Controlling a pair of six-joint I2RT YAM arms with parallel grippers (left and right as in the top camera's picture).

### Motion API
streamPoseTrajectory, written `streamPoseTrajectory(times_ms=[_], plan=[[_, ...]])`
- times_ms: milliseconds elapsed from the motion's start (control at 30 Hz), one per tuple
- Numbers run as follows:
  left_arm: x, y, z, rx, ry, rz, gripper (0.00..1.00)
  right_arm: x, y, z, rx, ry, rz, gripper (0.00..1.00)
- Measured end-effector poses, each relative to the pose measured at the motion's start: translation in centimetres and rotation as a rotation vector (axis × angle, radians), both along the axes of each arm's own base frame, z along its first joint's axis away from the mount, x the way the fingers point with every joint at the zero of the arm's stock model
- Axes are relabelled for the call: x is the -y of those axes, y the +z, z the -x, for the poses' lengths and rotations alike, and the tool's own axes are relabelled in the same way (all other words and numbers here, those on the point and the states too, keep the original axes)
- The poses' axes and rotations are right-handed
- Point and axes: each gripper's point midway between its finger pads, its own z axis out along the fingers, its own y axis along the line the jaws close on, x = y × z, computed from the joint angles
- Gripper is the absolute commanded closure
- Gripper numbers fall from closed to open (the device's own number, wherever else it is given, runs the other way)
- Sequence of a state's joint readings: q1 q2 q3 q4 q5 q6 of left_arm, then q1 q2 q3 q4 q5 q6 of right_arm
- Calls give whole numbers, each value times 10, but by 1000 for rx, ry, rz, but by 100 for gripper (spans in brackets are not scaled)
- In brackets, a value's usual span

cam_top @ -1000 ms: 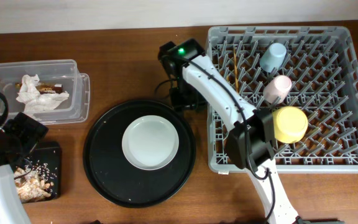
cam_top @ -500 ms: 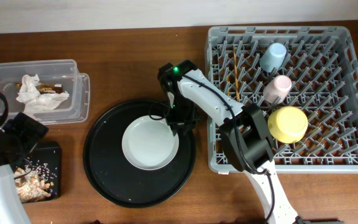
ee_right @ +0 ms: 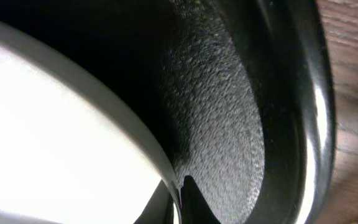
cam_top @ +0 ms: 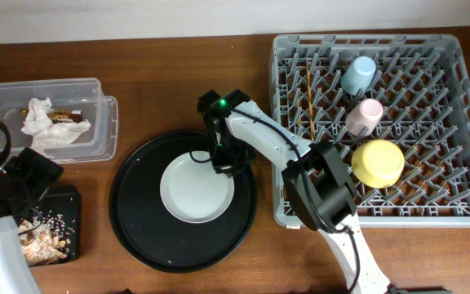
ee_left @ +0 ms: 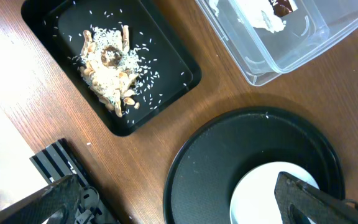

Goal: Sort waste into correct bins and load items into the dishwasher rack
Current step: 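Lift the white plate with the right gripper toward the rack, then stand the plate upright in the rack's back-left slots and release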

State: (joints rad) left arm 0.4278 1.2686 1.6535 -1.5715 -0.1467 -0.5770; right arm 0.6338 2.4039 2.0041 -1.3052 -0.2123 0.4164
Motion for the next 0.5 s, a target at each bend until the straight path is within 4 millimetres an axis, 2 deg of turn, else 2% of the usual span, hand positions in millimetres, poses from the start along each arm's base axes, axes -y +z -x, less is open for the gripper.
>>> streamPoseTrajectory(times_ms=[100,200,267,300,400,433,500], plan=[[0,0,0,0,0,0,1,2,14,1,-11,-10,7,96],[0,0,0,0,1,0,1,6,72,-32,94,-48,-45,96],[0,0,0,0,0,0,1,32,132,-62,218,-114,-71,96],[0,0,0,0,0,0,1,56,166,-73,284,-163,-73,96],[0,0,0,0,0,0,1,141,228,-108,471,-314,-38,96],[0,0,0,0,0,0,1,174,237,-115,518,-367,16,96],[0,0,0,0,0,0,1,225,243,-124,565,-449,128,96]])
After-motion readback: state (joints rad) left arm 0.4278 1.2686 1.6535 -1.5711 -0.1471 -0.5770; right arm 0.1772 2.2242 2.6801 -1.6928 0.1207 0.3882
